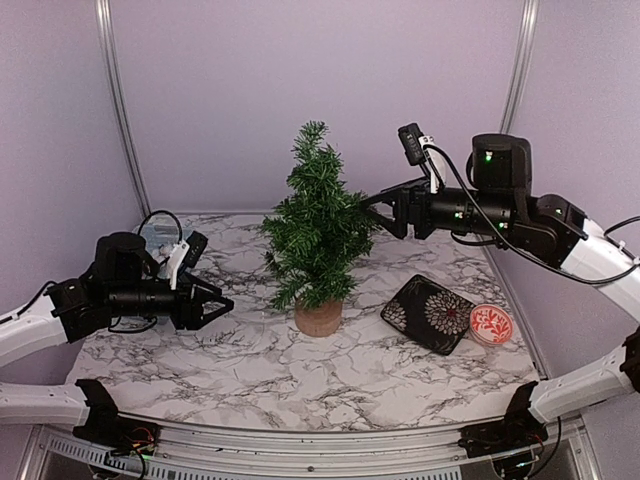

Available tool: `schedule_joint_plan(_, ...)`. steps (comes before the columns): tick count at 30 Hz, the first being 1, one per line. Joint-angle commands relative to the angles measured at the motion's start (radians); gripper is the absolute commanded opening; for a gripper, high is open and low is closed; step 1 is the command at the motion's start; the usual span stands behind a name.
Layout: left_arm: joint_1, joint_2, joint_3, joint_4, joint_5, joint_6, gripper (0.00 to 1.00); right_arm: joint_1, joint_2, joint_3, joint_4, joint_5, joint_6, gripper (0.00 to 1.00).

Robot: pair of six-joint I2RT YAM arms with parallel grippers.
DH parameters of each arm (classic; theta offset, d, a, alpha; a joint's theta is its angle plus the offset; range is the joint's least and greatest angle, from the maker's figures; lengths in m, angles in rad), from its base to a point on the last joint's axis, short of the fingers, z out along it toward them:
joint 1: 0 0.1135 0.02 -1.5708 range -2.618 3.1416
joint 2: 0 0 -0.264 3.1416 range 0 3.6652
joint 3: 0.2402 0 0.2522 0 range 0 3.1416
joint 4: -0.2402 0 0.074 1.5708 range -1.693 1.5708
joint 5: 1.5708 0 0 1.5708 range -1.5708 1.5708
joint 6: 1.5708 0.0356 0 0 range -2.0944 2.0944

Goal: Decorate the small christmas tree

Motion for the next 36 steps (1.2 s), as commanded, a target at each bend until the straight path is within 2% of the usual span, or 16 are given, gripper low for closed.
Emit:
schedule_joint_plan(1,0.003,-0.059,-0.132,0.094,0.068,-0.042,0.59,0.010,0.029,0.102,-0.051,-0.072,-0.077,0.69)
schedule_joint_plan(6,-0.030,-0.052,-0.199,0.124,0.117,-0.023,0.62,0.041,0.082,0.174,-0.096,-0.079,-0.141,0.69)
schedule_joint_plan(14,-0.110,0.104,-0.201,0.252,0.107,-0.007,0.60,0.071,0.138,0.272,-0.132,-0.091,-0.197,0.69)
schedule_joint_plan(21,-0.120,0.210,-0.190,0.310,0.091,0.012,0.54,0.080,0.165,0.331,-0.137,-0.106,-0.241,0.69)
schedule_joint_plan(23,-0.120,0.231,-0.183,0.308,0.110,0.018,0.49,0.081,0.173,0.349,-0.142,-0.109,-0.250,0.69)
schedule_joint_plan(25,-0.121,0.248,-0.180,0.300,0.124,0.023,0.40,0.082,0.182,0.370,-0.147,-0.108,-0.260,0.69)
schedule_joint_plan(30,-0.121,0.193,-0.131,0.203,0.116,0.050,0.03,0.086,0.202,0.414,-0.158,-0.112,-0.292,0.69)
schedule_joint_plan(31,-0.122,0.161,-0.112,0.176,0.112,0.052,0.00,0.088,0.204,0.418,-0.159,-0.112,-0.302,0.69)
schedule_joint_plan(36,-0.126,0.016,0.070,-0.062,0.067,0.094,0.00,0.104,0.223,0.448,-0.171,-0.130,-0.370,0.69)
